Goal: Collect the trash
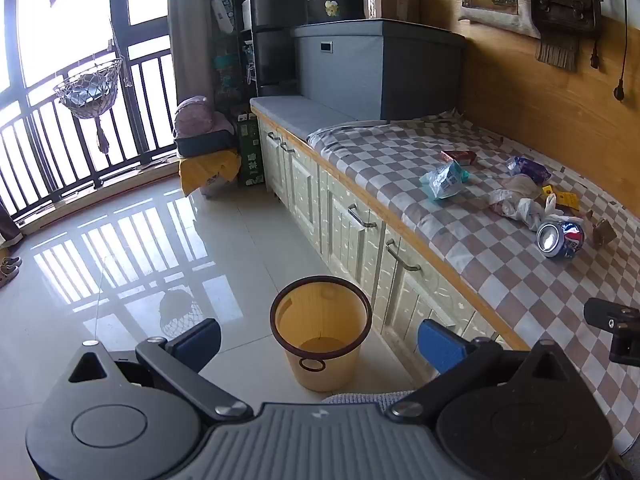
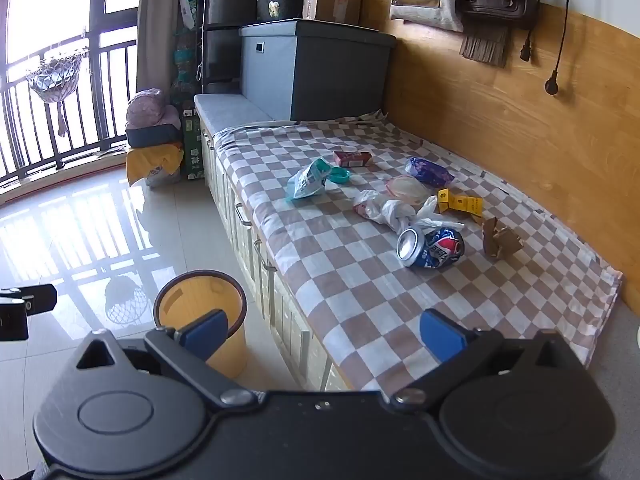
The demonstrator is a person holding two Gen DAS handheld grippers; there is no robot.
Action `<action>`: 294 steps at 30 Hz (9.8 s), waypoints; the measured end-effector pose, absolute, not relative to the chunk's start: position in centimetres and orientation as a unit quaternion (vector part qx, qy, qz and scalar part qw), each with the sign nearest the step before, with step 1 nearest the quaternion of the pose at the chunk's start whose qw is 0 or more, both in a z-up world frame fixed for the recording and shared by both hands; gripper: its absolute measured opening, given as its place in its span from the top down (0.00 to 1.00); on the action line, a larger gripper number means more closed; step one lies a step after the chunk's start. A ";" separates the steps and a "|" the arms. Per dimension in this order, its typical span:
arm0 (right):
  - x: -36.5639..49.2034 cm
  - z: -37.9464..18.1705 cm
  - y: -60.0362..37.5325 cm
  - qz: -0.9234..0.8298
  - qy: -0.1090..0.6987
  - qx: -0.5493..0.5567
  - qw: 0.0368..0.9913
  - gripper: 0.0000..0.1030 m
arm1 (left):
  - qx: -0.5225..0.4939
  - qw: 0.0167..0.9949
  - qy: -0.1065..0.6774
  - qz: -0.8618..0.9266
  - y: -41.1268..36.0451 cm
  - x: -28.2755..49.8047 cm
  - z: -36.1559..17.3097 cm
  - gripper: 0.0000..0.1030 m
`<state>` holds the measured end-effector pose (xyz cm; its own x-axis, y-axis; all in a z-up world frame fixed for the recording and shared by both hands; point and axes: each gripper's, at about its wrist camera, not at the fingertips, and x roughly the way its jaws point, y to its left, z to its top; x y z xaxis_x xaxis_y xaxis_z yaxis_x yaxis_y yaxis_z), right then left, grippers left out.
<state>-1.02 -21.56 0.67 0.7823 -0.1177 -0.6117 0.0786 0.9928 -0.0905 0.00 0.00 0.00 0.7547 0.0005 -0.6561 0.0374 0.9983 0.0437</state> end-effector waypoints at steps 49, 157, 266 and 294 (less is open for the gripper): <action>-1.2 0.8 -21.5 -0.052 0.325 -0.029 0.944 0.00 | 0.028 0.937 0.348 -0.010 0.0 0.0 0.0 0.00; 29.6 -7.1 -43.3 0.049 0.383 -0.086 0.918 0.20 | 0.082 0.904 0.392 -0.148 -21.9 37.7 -7.3 0.00; 41.5 -35.8 -9.6 0.086 0.609 0.082 0.784 0.57 | -0.122 0.786 0.606 0.005 9.9 38.8 -37.0 0.50; 43.5 -38.2 -11.5 0.092 0.613 0.099 0.778 0.26 | -0.087 0.772 0.630 -0.019 7.0 39.7 -40.0 0.27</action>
